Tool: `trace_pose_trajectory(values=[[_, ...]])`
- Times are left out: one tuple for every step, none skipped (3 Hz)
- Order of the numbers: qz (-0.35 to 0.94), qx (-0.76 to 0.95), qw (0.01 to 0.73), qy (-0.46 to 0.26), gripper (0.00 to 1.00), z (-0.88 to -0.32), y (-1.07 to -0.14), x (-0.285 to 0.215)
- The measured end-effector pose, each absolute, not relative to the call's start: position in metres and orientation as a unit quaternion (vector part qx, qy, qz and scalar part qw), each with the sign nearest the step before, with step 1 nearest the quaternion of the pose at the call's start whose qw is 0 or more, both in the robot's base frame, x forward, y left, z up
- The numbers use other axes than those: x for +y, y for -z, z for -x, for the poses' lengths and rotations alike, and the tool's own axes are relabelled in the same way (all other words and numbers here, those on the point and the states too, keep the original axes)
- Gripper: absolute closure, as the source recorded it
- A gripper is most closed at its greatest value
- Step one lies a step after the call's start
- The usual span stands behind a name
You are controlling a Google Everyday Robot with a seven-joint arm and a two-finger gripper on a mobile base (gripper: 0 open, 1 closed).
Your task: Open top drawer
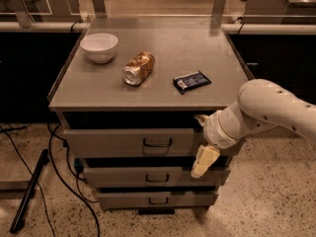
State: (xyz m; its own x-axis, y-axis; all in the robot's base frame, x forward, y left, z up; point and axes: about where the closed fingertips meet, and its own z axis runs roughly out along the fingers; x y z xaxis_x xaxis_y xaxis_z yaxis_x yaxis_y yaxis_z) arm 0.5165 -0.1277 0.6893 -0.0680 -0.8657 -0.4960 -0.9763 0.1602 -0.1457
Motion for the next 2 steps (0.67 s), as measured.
trace_pose_trajectory(values=[[0.644,0.721,0.228,-0.117,0.0,-0.5299,-0.6683,-0.1253],[0.645,0.721,0.225,-0.116,0.0,-0.5304,-0.668,-0.1243]])
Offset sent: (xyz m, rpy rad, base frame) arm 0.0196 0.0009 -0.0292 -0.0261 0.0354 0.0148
